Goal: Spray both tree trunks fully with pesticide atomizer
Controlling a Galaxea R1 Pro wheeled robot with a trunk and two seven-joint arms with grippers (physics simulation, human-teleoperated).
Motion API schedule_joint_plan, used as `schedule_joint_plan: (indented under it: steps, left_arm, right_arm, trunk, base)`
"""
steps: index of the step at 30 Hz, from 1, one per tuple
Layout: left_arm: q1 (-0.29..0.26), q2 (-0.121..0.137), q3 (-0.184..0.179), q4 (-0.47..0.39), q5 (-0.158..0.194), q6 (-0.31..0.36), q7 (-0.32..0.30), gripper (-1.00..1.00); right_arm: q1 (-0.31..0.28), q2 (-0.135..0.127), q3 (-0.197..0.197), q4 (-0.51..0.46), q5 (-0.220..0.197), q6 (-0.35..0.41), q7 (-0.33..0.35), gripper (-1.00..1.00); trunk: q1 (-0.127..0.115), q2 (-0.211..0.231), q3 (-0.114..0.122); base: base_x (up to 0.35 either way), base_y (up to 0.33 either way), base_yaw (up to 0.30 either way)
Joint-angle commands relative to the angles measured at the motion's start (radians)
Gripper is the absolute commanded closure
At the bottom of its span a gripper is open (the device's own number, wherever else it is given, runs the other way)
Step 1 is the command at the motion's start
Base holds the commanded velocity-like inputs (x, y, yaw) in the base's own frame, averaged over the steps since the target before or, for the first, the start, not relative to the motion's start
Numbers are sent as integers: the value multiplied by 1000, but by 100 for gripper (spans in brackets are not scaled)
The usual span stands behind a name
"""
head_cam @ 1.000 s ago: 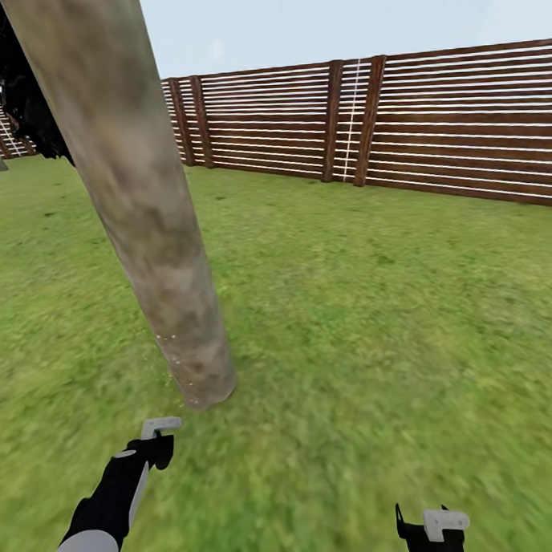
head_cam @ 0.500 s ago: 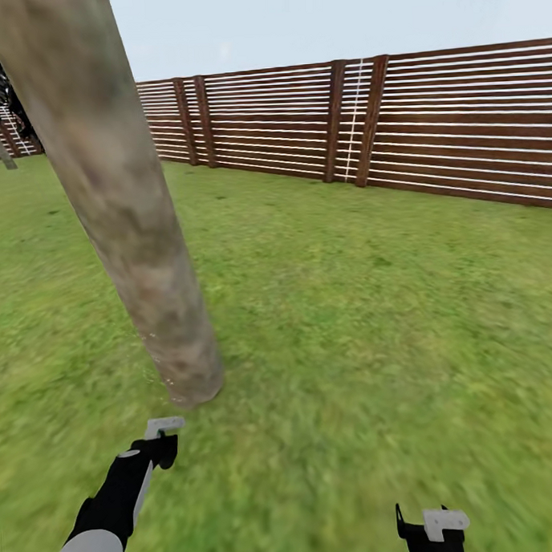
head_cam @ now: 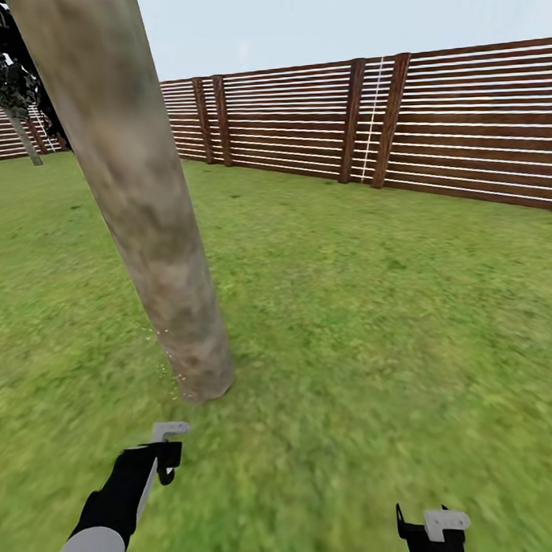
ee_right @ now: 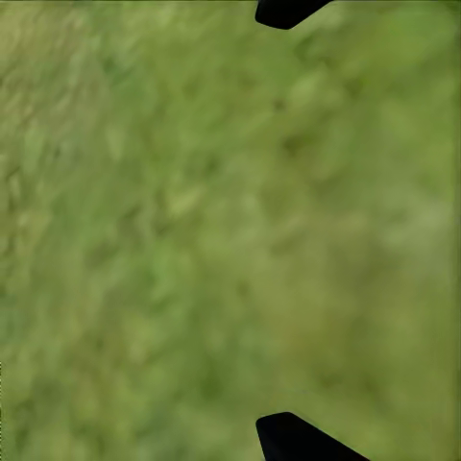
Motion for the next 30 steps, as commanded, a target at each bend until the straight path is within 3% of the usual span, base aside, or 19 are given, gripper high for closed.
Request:
schedule_joint_plan:
  steps: [1, 4, 9, 13, 14, 17, 20, 21, 23, 24, 25, 28, 30]
  left_arm:
    - [0, -1, -1, 0, 0, 0, 0, 100]
    - [0, -4, -1, 0, 1, -2, 2, 100]
    - [0, -6, 3, 2, 5, -12, 99, 100]
    - [-1, -7, 0, 4, 7, -16, 104, 100]
    - [-5, -8, -7, 1, 7, -16, 99, 100]
    - [-25, -23, -94, -9, 13, -11, 93, 100]
    - [-99, -60, -116, -24, 22, -7, 89, 100]
    - [-115, -59, -115, -26, 36, -6, 70, 100]
    - [-125, -32, -111, -32, 70, -5, 6, 100]
    - [-126, 13, -110, -52, 80, -2, -11, 100]
    - [-125, 25, -111, -67, 82, -2, -15, 100]
    - [-126, 4, -117, -77, 83, -1, -14, 100]
    - [-128, -41, -119, -78, 81, -2, -8, 100]
  right_arm:
    - [0, 0, 0, -1, 0, 0, 0, -100]
    - [0, 1, 1, 0, 0, 0, 1, -100]
    - [0, 2, 1, -2, 0, 0, 0, -100]
    - [0, 2, 1, -2, 0, 0, -1, -100]
    - [0, 2, 1, -2, 0, 0, -1, -100]
    - [0, 1, 1, -2, 0, 0, -1, -100]
    - [0, 0, 0, -2, 0, 0, -1, -100]
    - [0, 0, 0, -2, 0, 0, -1, -100]
    - [0, -1, 0, -3, 0, 0, -1, -100]
    - [0, -2, 0, -3, 0, 0, -1, -100]
    - [0, -9, 0, -3, 0, 0, -1, -100]
    - [0, -14, 0, -2, 0, 0, -1, -100]
    - [0, -15, 0, -2, 0, 1, -1, -100]
  trunk:
    - [0, 0, 0]
    - [0, 0, 0]
    - [0, 0, 0]
    - [0, 0, 0]
    - [0, 0, 0]
    - [0, 0, 0]
    - [0, 0, 0]
    - [0, 0, 0]
    - [0, 0, 0]
    - [0, 0, 0]
    - [0, 0, 0]
    - [0, 0, 0]
    - [0, 0, 0]
  base:
    - [0, -117, 0]
    - [0, -248, 0]
    - [-125, -255, 145]
    - [-147, -107, 275]
    - [-21, -15, 267]
    - [-5, -3, 71]
    - [0, 0, 6]
    - [0, 0, 0]
    - [0, 0, 0]
    - [0, 0, 0]
    - [0, 0, 0]
    - [0, 0, 0]
    - [-117, -76, 0]
